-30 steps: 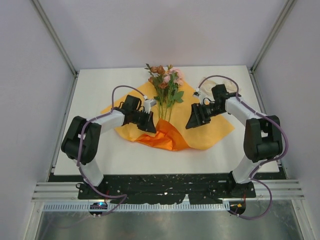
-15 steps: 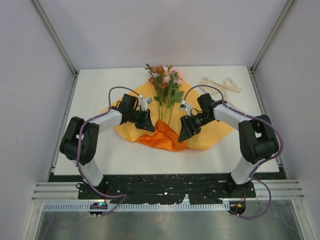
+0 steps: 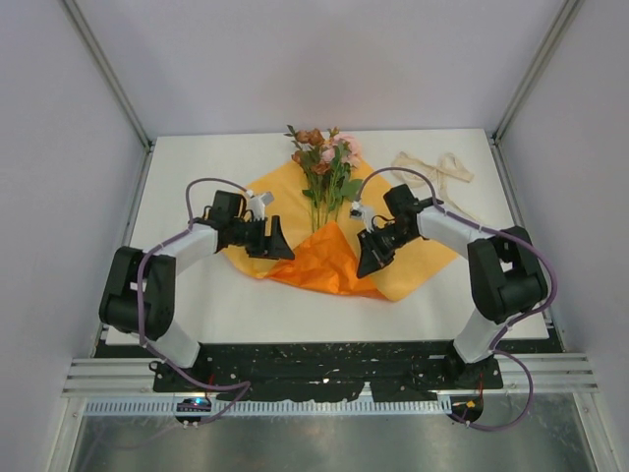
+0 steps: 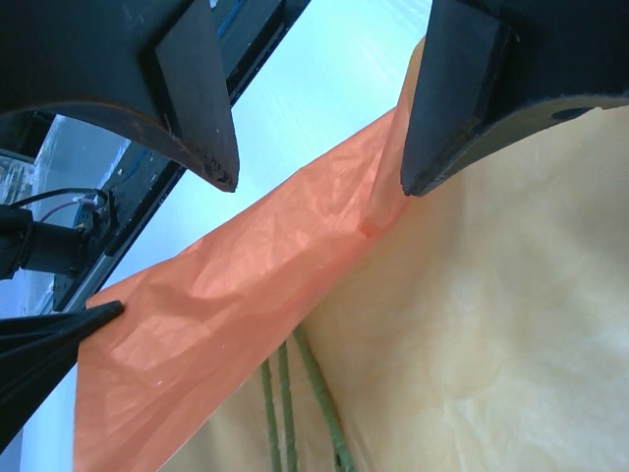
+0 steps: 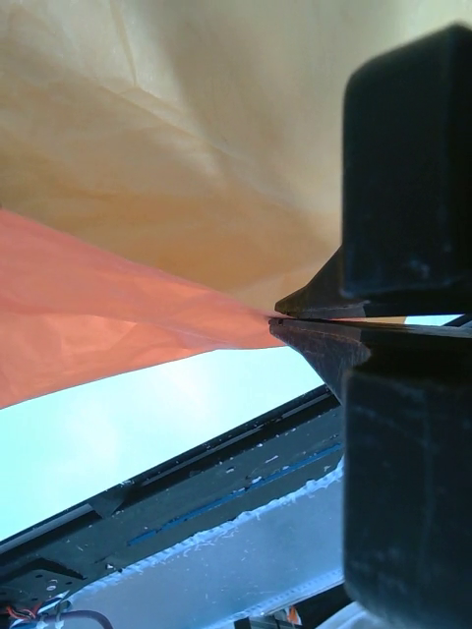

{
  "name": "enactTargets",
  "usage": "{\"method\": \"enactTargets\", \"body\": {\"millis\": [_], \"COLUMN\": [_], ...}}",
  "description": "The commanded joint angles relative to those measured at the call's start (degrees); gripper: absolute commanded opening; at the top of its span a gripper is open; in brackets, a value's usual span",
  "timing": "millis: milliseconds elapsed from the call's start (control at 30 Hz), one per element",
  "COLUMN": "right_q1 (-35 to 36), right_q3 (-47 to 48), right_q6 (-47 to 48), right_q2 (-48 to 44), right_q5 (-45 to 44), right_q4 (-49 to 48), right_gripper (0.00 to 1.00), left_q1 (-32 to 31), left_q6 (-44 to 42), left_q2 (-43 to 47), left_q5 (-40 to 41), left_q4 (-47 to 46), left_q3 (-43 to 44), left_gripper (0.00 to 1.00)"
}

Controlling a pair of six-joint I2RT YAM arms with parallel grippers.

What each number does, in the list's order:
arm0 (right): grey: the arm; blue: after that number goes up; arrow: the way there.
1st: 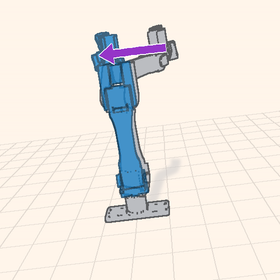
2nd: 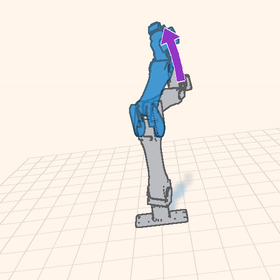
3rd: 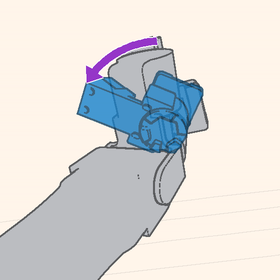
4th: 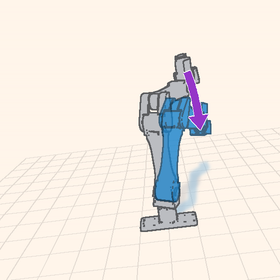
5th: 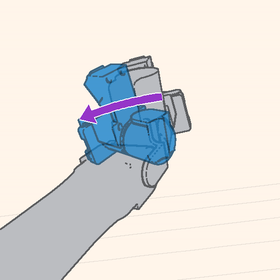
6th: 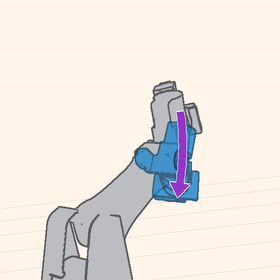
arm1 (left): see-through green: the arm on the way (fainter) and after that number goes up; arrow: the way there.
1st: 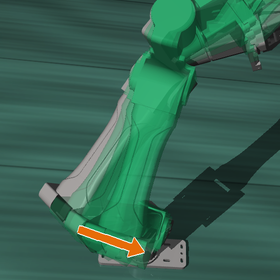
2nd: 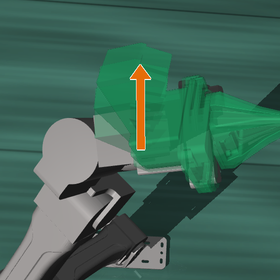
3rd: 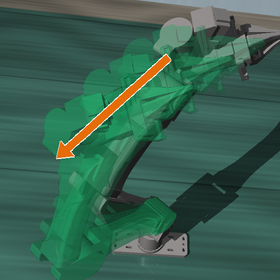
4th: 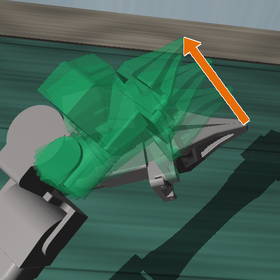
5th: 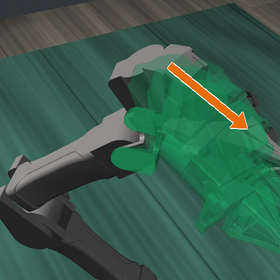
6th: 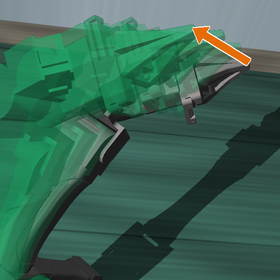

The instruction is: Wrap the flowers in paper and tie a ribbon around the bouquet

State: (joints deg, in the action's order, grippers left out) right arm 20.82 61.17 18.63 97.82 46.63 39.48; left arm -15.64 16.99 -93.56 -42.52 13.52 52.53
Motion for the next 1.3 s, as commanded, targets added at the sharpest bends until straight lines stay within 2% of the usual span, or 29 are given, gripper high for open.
{"method": "enactTargets", "body": {"millis": [0,133,233,300,433,567,667,767,900,1000,1067,1167,1267], "right_q1": [-1.0,-1.0,-1.0,-1.1,-1.0,-1.0,-1.6,-3.1,-4.0,-4.1,-4.0,-4.0,-4.1], "right_q3": [1.1,1.1,0.7,0.4,0.4,0.4,-0.1,0.0,-0.1,-0.3,-0.3,-0.3,-0.3], "right_q6": [1.3,2.2,2.4,2.5,2.2,0.7,0.2,-0.7,-0.4,-0.1,-0.3,-0.7,-1.2], "right_q2": [-4.6,-6.1,-7.2,-7.5,-7.2,-7.3,-7.9,-7.6,-7.5,-7.4,-7.3,-7.2,-7.6], "right_q5": [0.3,1.9,2.5,2.6,1.4,1.2,0.9,1.8,2.5,3.4,3.6,3.6,3.6], "right_q4": [-1.2,-1.3,-1.3,-1.3,-1.3,-1.8,-2.7,-2.8,-2.4,-2.0,-2.1,-2.2,-2.6], "right_gripper": [0.05,0.06,0.05,0.05,0.05,0.05,0.05,0.05,0.05,0.05,0.05,0.05,0.05], "left_q1": [1.1,2.8,4.6,4.5,4.6,4.6,4.6,4.2,3.3,2.3,-0.5,-6.5,-10.9], "left_q6": [-3.0,-0.7,1.5,0.7,-1.3,-6.2,-16.7,-36.9,-71.8,-88.0,-93.4,-92.9,-91.9], "left_q2": [4.5,4.9,5.2,5.1,5.7,11.1,18.3,24.6,29.5,33.6,34.3,33.1,31.3], "left_q5": [-0.8,3.5,2.5,2.4,2.2,6.1,10.1,9.7,7.6,9.2,11.0,12.5,15.0], "left_q4": [0.2,-1.8,-4.8,-4.8,-1.6,3.6,7.0,10.5,22.5,20.8,18.6,15.1,7.5], "left_q3": [-3.9,-6.5,-8.1,-8.4,-7.5,-6.7,-5.5,-5.6,-8.0,-15.4,-19.0,-21.4,-23.9], "left_gripper": [0.72,0.74,0.74,0.7,0.54,0.54,0.55,0.61,0.61,0.58,0.56,0.53,0.45]}}
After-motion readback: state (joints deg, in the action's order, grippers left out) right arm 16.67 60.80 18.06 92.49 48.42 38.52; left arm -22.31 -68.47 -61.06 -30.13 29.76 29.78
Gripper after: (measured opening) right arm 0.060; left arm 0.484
